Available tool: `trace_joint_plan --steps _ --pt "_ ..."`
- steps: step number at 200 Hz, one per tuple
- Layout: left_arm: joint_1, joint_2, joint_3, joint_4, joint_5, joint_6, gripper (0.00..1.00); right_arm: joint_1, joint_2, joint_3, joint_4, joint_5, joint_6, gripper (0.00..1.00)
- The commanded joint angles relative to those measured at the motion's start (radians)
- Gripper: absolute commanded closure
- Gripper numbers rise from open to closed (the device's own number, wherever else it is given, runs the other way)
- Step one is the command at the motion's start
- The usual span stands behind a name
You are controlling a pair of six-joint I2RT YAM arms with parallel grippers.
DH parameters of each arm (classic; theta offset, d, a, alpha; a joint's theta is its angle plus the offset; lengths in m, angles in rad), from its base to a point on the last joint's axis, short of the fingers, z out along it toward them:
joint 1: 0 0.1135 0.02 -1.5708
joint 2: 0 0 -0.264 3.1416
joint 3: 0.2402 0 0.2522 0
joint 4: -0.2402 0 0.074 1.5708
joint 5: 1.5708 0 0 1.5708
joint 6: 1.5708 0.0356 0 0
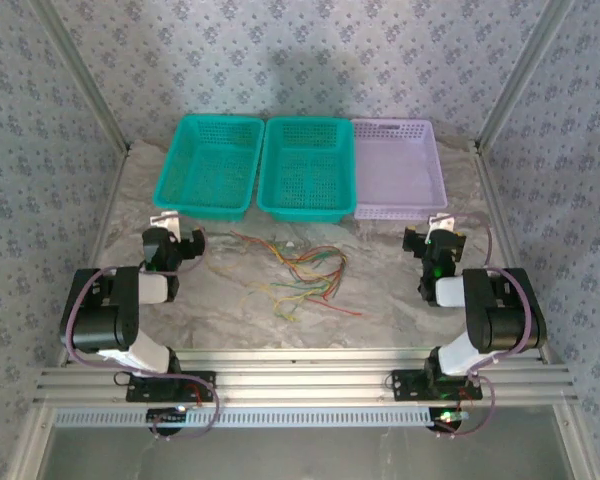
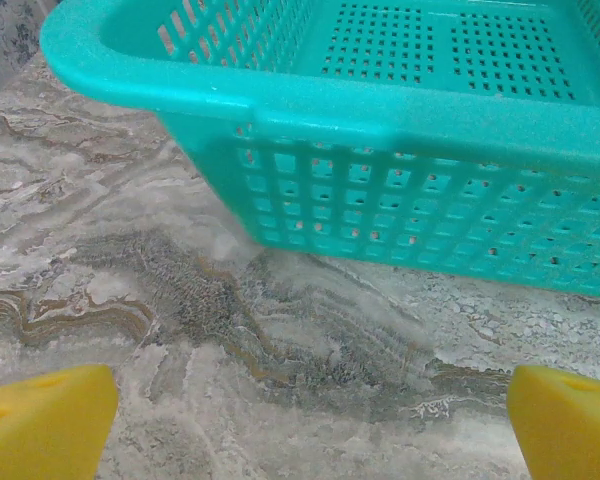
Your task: Untangle the cables
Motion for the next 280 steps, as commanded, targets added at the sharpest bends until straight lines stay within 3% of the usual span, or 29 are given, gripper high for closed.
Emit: trace_joint_plan --steps 1,214,229,247,280 --pt "0.003 -0.011 0.024 0.001 0.018 0.012 0.0 0.0 -0.007 0.012 0.017 0.007 0.003 0.0" --pt "0.003 -0.011 0.024 0.002 0.021 0.011 0.0 -0.002 -0.012 0.009 0.025 -0.008 -0.002 0.0" --pt "0.004 -0.04 0.018 -0.015 0.016 0.009 0.01 0.005 -0.079 0.01 -0.039 -0.058 -0.029 0.0" --pt "0.01 -0.124 0.053 -0.141 -0.03 -0.016 0.0 0.02 -0.195 0.066 -0.243 0.002 -0.039 0.0" --pt "0.015 -0.25 0.095 -0.363 0.028 -0.011 0.0 0.051 -0.379 0.069 -0.363 0.028 -0.026 0.0"
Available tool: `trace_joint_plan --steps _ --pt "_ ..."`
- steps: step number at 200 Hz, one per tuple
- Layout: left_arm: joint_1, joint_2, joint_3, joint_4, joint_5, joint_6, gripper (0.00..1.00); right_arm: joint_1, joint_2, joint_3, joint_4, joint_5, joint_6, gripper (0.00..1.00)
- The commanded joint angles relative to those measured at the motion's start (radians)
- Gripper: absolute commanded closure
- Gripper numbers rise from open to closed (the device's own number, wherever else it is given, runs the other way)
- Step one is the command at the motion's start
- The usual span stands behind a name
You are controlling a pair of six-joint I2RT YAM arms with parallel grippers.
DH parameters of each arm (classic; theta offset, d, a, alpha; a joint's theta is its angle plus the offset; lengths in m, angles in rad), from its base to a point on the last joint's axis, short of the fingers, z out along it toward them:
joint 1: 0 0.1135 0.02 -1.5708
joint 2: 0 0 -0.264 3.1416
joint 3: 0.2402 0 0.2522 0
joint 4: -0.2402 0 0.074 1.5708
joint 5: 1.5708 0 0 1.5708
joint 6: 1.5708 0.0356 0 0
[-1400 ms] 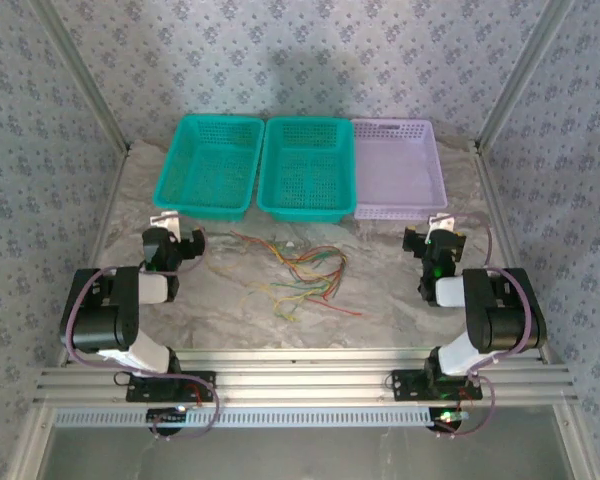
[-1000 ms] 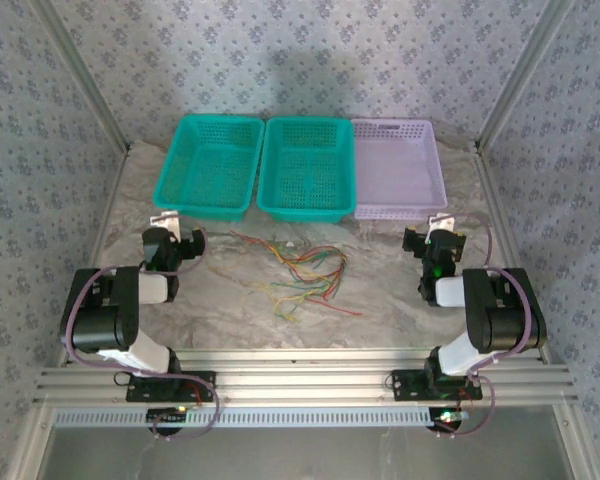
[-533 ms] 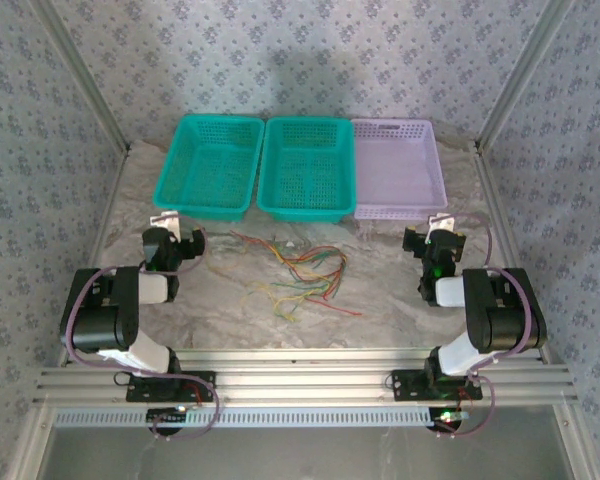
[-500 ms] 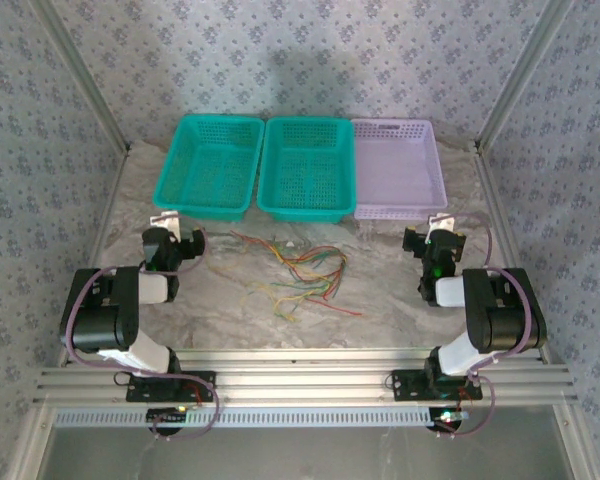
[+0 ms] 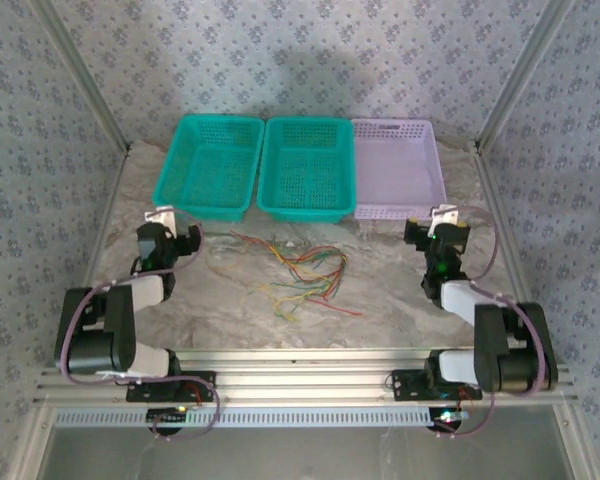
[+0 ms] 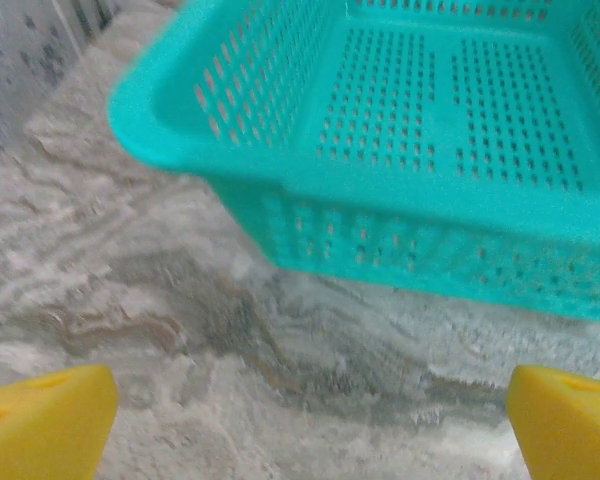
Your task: Untangle the cables
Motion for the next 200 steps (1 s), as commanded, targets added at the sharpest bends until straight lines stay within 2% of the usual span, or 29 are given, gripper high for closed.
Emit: trace_joint_plan --steps 1,23,46,54,63,69,74,81,87,97,110,127,141,155,169,186,200 --pt "0.008 -0.095 0.045 -0.166 0.036 -0.009 0.0 0.025 -0.118 0.025 -0.143 0.037 -0.004 0.0" --pt "0.007 -0.226 0.017 -0.223 0.046 -0.061 0.0 0.03 -0.242 0.074 -0.286 0.017 0.079 0.0" --pt "0.007 -0.399 -0.027 -0.268 0.064 -0.124 0.0 0.026 -0.337 0.159 -0.485 -0.073 0.218 0.0" --pt "0.006 -0.469 -0.046 -0.283 0.101 -0.142 0.0 0.02 -0.373 0.178 -0.558 -0.076 0.324 0.0" --pt "0.006 -0.561 -0.057 -0.355 0.121 -0.173 0.0 0.01 -0.423 0.199 -0.681 -0.047 0.511 0.0" --pt "0.005 -0.62 -0.054 -0.433 0.087 -0.221 0.0 0.001 -0.461 0.212 -0.768 -0.001 0.677 0.0" --pt "0.006 -0.665 -0.052 -0.488 0.023 -0.292 0.0 -0.015 -0.491 0.214 -0.799 -0.003 0.751 0.0" --pt "0.003 -0.727 -0.05 -0.566 -0.117 -0.439 0.0 -0.041 -0.532 0.194 -0.749 -0.096 0.724 0.0" --pt "0.001 -0.776 -0.051 -0.609 -0.188 -0.532 0.0 -0.057 -0.562 0.181 -0.696 -0.177 0.661 0.0" --pt "0.001 -0.846 -0.069 -0.596 -0.171 -0.579 0.0 -0.054 -0.59 0.179 -0.65 -0.237 0.653 0.0" --pt "-0.001 -0.932 -0.081 -0.609 -0.106 -0.631 0.0 -0.036 -0.574 0.228 -0.688 -0.28 0.621 0.0" --pt "0.0 -0.997 -0.074 -0.765 -0.213 -0.859 0.0 0.0 -0.526 0.302 -0.793 -0.286 0.567 0.0" --pt "-0.004 -0.995 -0.047 -0.753 -0.138 -0.756 0.0 0.033 -0.512 0.324 -0.841 -0.293 0.543 0.0" --pt "-0.034 -0.958 0.0 -0.802 -0.162 -0.774 0.0 0.073 -0.512 0.326 -0.861 -0.315 0.52 0.0" --pt "-0.039 -0.902 0.059 -0.846 -0.122 -0.725 0.0 0.119 -0.506 0.326 -0.89 -0.311 0.502 0.0" --pt "-0.049 -0.844 0.101 -0.91 -0.141 -0.807 0.0 0.196 -0.49 0.32 -0.923 -0.266 0.483 0.0" --pt "-0.056 -0.818 0.132 -0.944 -0.127 -0.801 0.0 0.27 -0.478 0.316 -0.94 -0.221 0.469 0.0"
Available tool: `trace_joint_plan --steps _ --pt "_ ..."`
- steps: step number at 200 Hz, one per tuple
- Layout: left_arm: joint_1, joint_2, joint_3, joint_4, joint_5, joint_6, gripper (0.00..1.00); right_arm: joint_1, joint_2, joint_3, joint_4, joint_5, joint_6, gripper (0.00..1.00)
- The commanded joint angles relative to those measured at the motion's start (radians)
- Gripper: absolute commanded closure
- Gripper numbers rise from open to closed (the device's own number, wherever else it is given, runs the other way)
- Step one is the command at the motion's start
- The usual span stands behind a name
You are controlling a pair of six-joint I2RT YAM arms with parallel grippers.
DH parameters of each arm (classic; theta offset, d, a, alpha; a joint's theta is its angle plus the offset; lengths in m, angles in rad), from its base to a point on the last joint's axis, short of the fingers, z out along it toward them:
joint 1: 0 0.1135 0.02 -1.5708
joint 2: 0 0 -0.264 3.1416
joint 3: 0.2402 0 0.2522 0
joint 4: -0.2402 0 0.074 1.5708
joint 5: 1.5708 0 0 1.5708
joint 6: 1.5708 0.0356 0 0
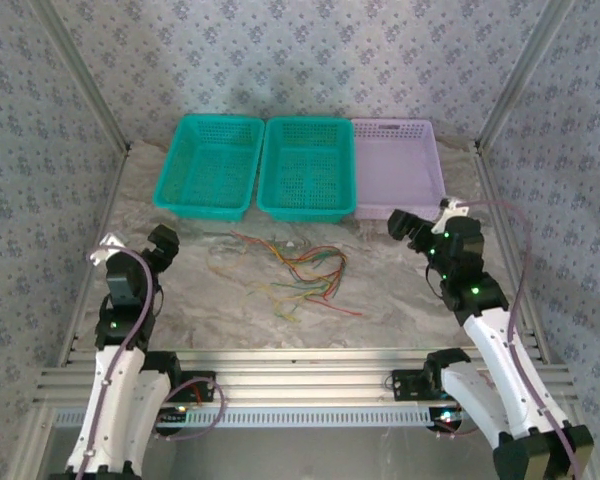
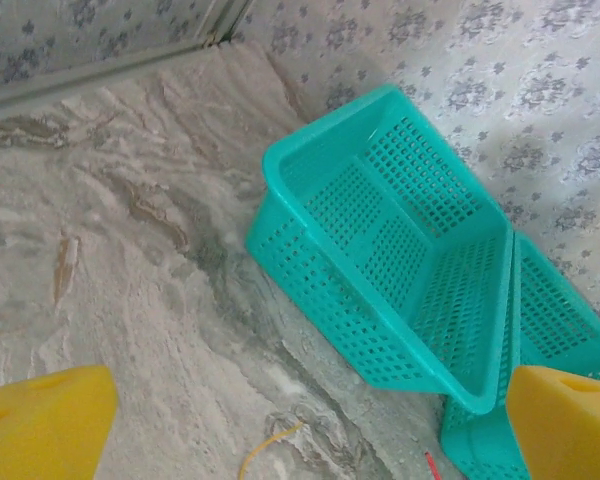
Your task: Untangle the cables
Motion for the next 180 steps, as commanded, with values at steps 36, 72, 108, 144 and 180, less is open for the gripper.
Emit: trace_joint_plan --steps 36,72,108,144,180 --pt "-0.047 0.159 0.19 -0.257 0.095 0.054 0.0 0.283 0.073 0.018 -0.116 0.185 -0.07 0.0" --pt "-0.169 0.267 0.287 -0.417 0.012 0.116 0.0 0.412 0.117 0.008 -0.133 0.242 -0.043 0.0" --pt "-0.267 0.36 0.338 -0.559 -0.108 0.037 0.0 0.511 0.139 -0.014 -0.137 0.277 -0.029 0.0" --pt "-0.4 0.382 0.36 -0.621 -0.24 -0.019 0.0 0.585 0.179 -0.026 -0.134 0.302 -0.018 0.0" --pt "-0.491 0.35 0.335 -0.572 -0.176 -0.023 0.0 0.635 0.225 -0.032 -0.123 0.314 -0.003 0.01"
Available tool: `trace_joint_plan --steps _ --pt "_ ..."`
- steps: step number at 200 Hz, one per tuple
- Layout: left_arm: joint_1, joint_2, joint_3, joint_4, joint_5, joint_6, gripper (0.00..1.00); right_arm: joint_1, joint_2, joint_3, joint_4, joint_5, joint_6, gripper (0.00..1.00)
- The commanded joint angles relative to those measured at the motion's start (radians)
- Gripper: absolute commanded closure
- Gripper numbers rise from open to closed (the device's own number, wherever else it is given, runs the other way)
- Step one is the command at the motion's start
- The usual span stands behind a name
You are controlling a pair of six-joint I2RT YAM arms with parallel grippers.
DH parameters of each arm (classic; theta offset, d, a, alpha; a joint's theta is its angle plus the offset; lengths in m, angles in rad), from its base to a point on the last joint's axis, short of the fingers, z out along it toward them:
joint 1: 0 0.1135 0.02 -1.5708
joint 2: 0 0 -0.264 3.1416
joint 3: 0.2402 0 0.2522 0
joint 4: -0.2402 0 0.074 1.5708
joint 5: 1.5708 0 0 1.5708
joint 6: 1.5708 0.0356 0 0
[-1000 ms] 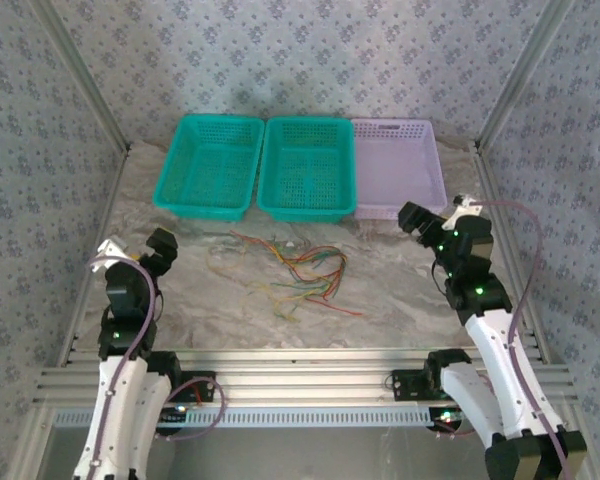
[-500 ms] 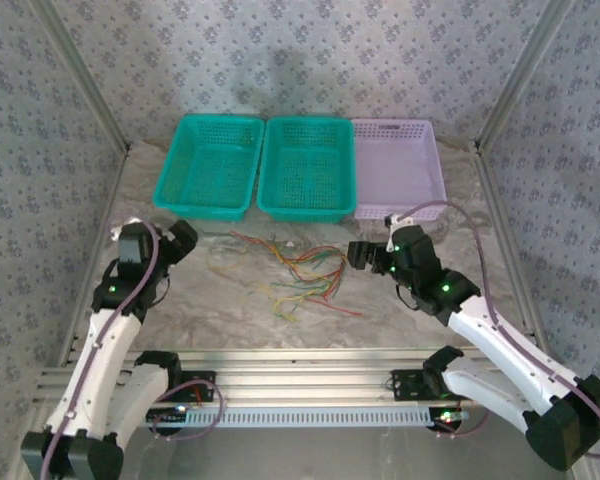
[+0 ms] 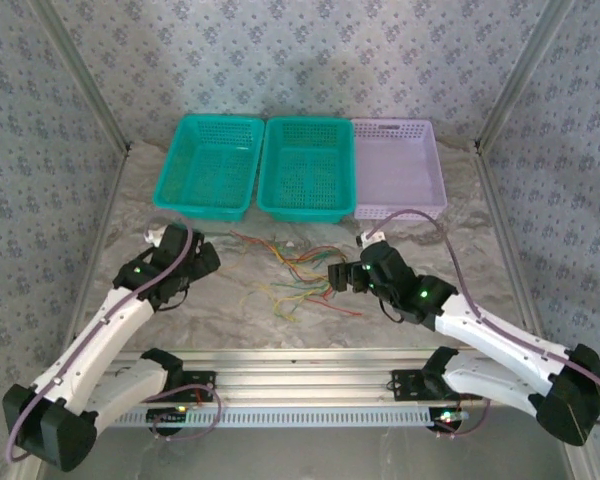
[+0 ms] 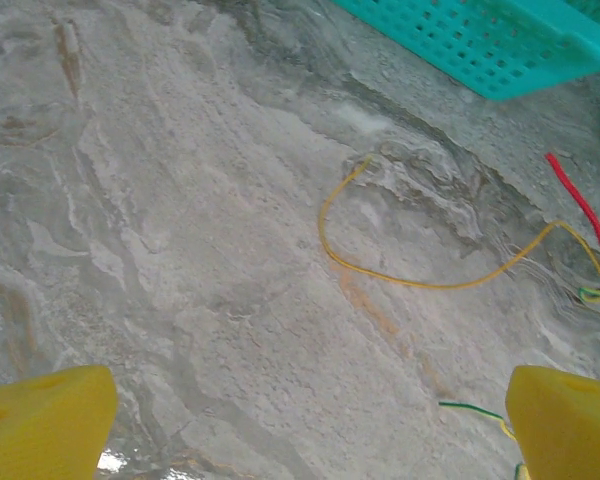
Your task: Untangle the cables
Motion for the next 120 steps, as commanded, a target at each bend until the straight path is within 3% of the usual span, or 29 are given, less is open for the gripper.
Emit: trace_joint_plan --steps 1,120 --pt "-0.049 -0.033 0.018 -0.009 -0.001 -0.02 0.0 0.028 0.022 -0.009 -0.015 0.035 0.026 0.01" --pt "-0.251 0.035 0.062 -0.132 -0.022 -0.145 0.0 0.096 0.14 0.0 0.0 -0.017 0.075 0.05"
